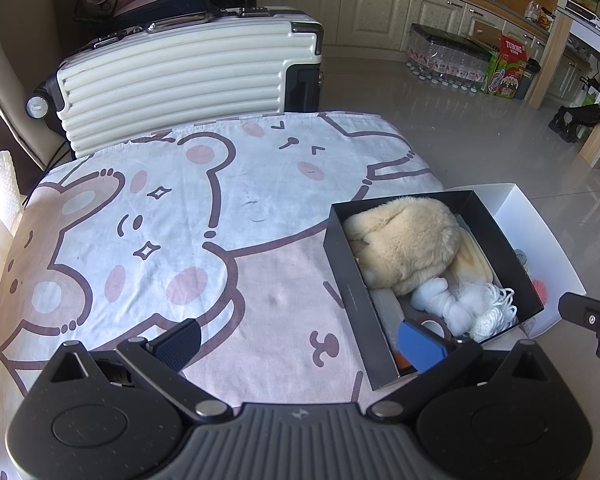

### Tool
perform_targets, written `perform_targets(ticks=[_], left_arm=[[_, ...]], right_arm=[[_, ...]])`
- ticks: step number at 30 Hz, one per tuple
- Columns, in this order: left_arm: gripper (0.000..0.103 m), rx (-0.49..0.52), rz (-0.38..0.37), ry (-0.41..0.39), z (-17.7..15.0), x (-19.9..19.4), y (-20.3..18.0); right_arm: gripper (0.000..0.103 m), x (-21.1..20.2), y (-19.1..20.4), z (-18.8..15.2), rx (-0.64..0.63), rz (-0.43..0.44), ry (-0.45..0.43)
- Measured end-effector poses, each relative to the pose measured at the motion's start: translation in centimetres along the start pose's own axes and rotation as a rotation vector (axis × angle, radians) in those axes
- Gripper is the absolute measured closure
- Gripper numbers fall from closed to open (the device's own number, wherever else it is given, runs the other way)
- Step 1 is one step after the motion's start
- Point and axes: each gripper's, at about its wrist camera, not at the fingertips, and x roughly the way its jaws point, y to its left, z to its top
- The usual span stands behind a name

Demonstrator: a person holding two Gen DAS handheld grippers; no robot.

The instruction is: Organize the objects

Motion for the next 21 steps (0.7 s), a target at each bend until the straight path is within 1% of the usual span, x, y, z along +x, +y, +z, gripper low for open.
perform_targets(ticks=[21], left_arm=[[0.000, 0.003, 0.002, 0.003, -0.04, -0.01, -0.12]], right_arm=[[0.000, 0.10, -0.06, -0.07, -0.002, 0.000, 0.001]])
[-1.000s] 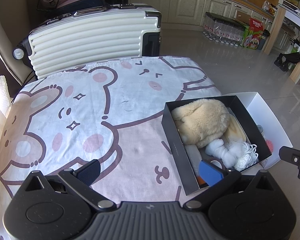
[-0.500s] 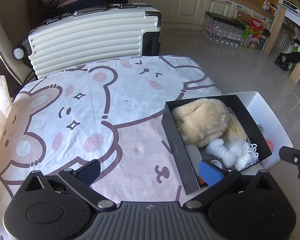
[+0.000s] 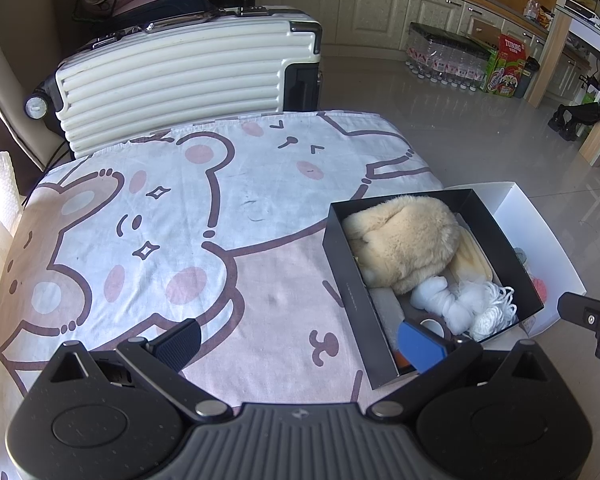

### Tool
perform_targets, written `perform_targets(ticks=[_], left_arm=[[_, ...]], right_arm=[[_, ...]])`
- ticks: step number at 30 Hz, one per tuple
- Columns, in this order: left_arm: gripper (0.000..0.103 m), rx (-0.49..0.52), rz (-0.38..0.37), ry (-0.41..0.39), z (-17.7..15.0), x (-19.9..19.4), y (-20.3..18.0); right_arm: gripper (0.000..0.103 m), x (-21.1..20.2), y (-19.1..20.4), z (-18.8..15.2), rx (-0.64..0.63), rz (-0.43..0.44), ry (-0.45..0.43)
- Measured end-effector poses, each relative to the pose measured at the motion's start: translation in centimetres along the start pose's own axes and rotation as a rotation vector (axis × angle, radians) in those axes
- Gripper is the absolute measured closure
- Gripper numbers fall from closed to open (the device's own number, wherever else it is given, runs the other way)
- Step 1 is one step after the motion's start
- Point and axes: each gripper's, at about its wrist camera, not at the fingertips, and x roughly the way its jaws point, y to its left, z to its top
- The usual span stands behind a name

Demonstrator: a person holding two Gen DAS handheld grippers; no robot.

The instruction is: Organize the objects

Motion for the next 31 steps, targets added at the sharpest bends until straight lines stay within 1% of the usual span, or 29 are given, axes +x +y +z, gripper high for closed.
perform_targets(ticks=[31], left_arm=[[0.000, -0.007, 0.002, 0.009, 0.14, 0.10, -0.15]], right_arm=[[0.000, 0.08, -0.14, -0.38, -0.004, 0.001, 0.001]])
